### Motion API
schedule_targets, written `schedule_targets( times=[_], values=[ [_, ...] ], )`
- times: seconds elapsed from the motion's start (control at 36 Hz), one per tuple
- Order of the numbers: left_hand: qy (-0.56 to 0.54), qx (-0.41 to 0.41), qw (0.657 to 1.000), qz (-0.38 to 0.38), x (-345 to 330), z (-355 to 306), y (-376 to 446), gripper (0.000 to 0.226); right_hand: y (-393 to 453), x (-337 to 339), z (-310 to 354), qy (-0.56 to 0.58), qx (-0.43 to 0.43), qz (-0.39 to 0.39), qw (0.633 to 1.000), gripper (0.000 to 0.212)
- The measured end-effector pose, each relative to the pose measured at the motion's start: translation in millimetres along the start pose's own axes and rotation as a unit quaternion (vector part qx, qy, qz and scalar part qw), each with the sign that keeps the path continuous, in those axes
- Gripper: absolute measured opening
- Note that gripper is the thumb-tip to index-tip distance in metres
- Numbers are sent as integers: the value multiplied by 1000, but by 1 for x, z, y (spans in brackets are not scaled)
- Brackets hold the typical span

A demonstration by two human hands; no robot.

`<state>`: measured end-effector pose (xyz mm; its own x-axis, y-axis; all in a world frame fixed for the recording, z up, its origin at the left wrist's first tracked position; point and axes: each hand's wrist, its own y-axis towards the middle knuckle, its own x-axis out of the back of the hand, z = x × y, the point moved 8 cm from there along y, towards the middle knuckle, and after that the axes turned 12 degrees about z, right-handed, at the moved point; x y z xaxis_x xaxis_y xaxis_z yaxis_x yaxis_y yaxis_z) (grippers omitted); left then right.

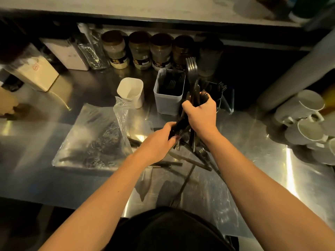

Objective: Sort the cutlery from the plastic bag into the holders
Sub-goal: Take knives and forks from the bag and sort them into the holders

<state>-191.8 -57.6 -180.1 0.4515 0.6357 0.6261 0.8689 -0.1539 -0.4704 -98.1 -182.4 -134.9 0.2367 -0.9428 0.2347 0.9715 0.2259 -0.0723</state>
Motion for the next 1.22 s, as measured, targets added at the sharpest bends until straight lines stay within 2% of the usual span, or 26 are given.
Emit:
schedule_targets(
  times=[0.25, 0.33, 0.42, 0.47, 0.53, 0.58, 0.69, 0.83, 1.11, 1.22],
  values=[
    [-88, -24, 995, -49, 4, 24, -18, 20, -13, -5, -5, 97, -32, -36, 994, 15],
    [-202, -25, 977, -61, 6, 47, -24, 19, -14, -2, -10, 125, -53, -54, 989, 19],
    [-420, -35, 905, -52, 7, 57, -29, 20, -15, -2, -12, 127, -61, -55, 988, 16],
    [-524, -54, 849, -35, 11, 51, -30, 25, -16, -4, -13, 128, -66, -57, 988, 12],
    [-587, -75, 806, -4, 16, 40, -29, 30, -16, -6, -14, 130, -69, -59, 987, 12],
    [-614, -92, 784, 14, 21, 28, -27, 33, -17, -9, -16, 128, -69, -62, 987, 13],
    [-613, -111, 782, 17, 32, 12, -24, 35, -20, -12, -15, 126, -65, -61, 988, 19],
    [-618, -124, 776, 24, 39, 3, -18, 35, -26, -11, -17, 125, -81, -56, 987, 16],
    [-640, -63, 762, -77, 67, 28, 18, 15, -34, -14, -31, 126, -129, -23, 983, 6],
    [-610, -74, 782, -104, 95, 20, 41, 14, -29, -14, -33, 122, -141, -18, 982, 5]
  ],
)
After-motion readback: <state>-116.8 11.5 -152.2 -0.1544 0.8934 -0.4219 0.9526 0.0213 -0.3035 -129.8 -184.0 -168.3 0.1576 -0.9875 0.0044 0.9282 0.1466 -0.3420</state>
